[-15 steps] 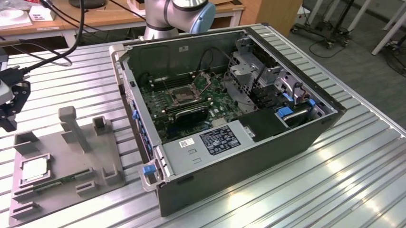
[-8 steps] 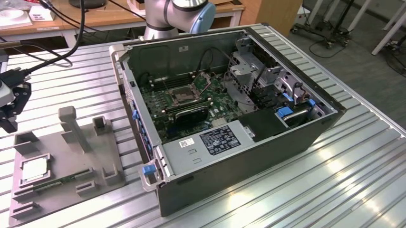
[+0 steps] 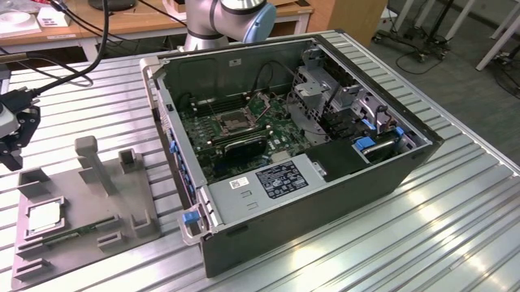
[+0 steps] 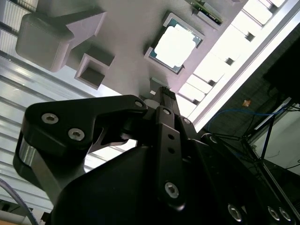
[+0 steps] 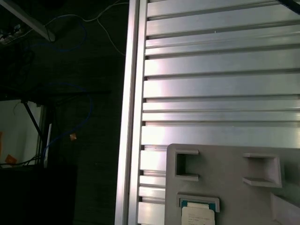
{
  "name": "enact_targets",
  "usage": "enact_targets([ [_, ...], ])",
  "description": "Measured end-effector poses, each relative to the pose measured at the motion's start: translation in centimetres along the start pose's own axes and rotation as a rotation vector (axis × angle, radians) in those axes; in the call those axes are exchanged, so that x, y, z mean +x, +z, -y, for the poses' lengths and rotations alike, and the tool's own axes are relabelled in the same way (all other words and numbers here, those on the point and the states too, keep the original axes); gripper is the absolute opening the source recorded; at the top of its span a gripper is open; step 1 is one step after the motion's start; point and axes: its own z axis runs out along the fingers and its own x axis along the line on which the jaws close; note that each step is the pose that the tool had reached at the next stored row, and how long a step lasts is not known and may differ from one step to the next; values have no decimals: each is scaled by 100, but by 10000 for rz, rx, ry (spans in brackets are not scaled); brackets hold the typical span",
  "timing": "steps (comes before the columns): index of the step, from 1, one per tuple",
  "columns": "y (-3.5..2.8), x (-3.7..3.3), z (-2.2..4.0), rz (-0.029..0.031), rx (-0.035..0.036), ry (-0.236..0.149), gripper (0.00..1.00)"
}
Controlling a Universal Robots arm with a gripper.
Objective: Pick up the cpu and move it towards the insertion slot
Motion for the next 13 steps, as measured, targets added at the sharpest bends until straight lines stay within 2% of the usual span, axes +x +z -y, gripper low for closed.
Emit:
enact_targets([
  [3, 2, 0, 0, 1, 0, 0, 10],
  [11, 72, 2, 2, 6, -1, 0, 10],
  [13, 73, 2, 3, 4, 0, 0, 10],
])
